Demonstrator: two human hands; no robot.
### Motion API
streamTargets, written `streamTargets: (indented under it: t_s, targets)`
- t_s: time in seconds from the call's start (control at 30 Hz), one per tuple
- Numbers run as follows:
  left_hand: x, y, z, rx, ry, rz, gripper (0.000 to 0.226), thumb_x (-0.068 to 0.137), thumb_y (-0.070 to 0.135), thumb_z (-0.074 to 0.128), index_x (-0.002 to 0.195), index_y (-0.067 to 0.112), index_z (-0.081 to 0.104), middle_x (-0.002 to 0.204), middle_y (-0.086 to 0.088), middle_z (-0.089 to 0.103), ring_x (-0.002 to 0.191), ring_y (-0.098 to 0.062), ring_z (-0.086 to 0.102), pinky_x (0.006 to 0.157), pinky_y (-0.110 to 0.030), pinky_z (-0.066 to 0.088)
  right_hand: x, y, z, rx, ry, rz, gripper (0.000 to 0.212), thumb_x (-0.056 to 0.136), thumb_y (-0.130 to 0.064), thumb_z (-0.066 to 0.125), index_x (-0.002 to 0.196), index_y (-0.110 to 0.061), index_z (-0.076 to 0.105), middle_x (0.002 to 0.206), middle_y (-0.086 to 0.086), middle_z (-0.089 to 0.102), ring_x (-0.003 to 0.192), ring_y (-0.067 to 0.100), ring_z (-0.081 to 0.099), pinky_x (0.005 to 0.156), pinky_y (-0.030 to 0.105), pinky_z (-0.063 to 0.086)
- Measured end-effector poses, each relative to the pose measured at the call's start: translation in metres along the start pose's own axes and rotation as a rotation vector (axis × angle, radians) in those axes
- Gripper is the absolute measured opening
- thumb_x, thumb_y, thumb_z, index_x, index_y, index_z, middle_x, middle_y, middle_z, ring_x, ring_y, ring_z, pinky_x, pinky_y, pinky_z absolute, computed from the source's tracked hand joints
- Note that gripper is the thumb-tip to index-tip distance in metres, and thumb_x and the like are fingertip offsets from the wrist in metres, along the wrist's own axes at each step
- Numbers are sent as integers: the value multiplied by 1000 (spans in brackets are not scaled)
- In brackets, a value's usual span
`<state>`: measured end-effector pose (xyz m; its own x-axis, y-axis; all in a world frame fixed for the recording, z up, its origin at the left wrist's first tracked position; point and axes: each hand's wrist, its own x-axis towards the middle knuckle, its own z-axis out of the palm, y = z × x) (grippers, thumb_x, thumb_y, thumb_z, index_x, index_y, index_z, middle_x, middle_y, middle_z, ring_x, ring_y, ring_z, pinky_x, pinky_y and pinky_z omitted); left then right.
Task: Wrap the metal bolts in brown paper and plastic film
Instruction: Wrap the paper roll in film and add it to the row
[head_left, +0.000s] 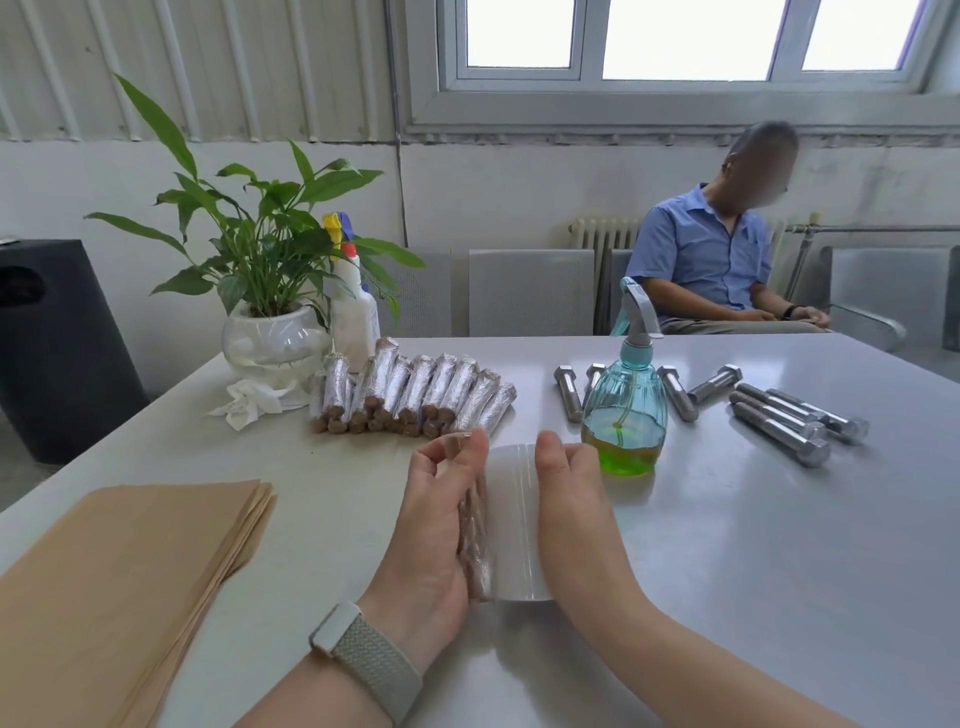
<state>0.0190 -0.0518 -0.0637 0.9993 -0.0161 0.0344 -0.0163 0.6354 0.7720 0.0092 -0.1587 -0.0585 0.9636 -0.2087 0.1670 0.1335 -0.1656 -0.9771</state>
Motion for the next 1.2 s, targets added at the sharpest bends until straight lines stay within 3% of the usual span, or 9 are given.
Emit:
streamTargets:
  t_s: [0.1, 0.2, 0.3, 0.53, 0.77, 0.83, 0.97, 1.1, 1.2]
  targets:
    - [-1, 3, 0, -65, -109, -103, 28, 84, 44, 65, 88, 18, 72, 88, -7, 72, 81, -24, 71, 67, -38, 57, 3, 0, -3, -3, -15, 50, 36, 88, -67, 44, 98, -32, 48, 91, -9, 64, 75, -11, 59, 64, 28, 45]
    - [1, 5, 2, -71, -78, -119, 45, 85, 40, 52, 108, 6, 72, 112, -21, 68, 99, -33, 67, 82, -43, 56, 7, -5, -10, 191, -142, 178, 61, 73, -70, 58, 105, -19, 65, 101, 6, 72, 90, 15, 70, 78, 38, 58]
    - [4, 5, 2, 57, -22, -90, 45, 98, 40, 44, 110, 6, 70, 113, -23, 69, 100, -31, 70, 72, -38, 59, 9, -10, -20, 259, -306, 234, 53, 68, -68, 63, 91, -22, 77, 96, 6, 76, 90, 23, 73, 84, 40, 57]
    - [2, 4, -2, 553, 23, 191, 61, 85, 71, 37, 117, 26, 64, 109, 5, 73, 108, -14, 66, 101, -45, 48, 10, -6, -16, 37, -289, 92, 88, 66, -91, 47, 116, -21, 62, 113, -2, 69, 110, 16, 63, 103, 44, 45]
    - [4, 9, 2, 545, 85, 233, 67, 78, 75, 45, 102, 15, 63, 91, -22, 67, 82, -37, 65, 86, -56, 53, 6, -8, -9, 54, -127, 75, 83, 61, -89, 55, 102, -17, 61, 97, 1, 69, 93, 18, 67, 93, 48, 51]
    - [2, 7, 6, 480, 95, 255, 64, 75, 71, 53, 99, 12, 60, 84, -17, 63, 74, -30, 58, 75, -50, 52, 3, -7, -6, 31, -88, 26, 81, 60, -91, 49, 98, -20, 60, 91, -3, 68, 88, 14, 67, 86, 46, 55]
    - [-2, 3, 6, 306, 74, 185, 58, 70, 59, 69, 102, 14, 54, 85, -6, 68, 75, -17, 67, 66, -34, 56, 0, -6, -2, 31, -42, 1, 75, 70, -88, 30, 92, -21, 56, 85, -3, 66, 83, 14, 65, 77, 44, 53]
    - [-5, 2, 5, 178, -53, 21, 55, 70, 52, 80, 105, 15, 59, 98, -10, 71, 86, -26, 71, 69, -41, 58, 1, -5, -3, -138, 12, -8, 59, 77, -86, 32, 91, -31, 49, 83, -10, 64, 76, 0, 60, 69, 33, 48]
    - [-3, 2, 5, 193, -83, -50, 49, 78, 55, 67, 104, 15, 70, 103, -18, 72, 94, -33, 70, 74, -42, 57, 2, -7, -3, -114, -23, 32, 62, 66, -86, 39, 96, -32, 50, 90, -13, 65, 80, -2, 62, 69, 28, 49]
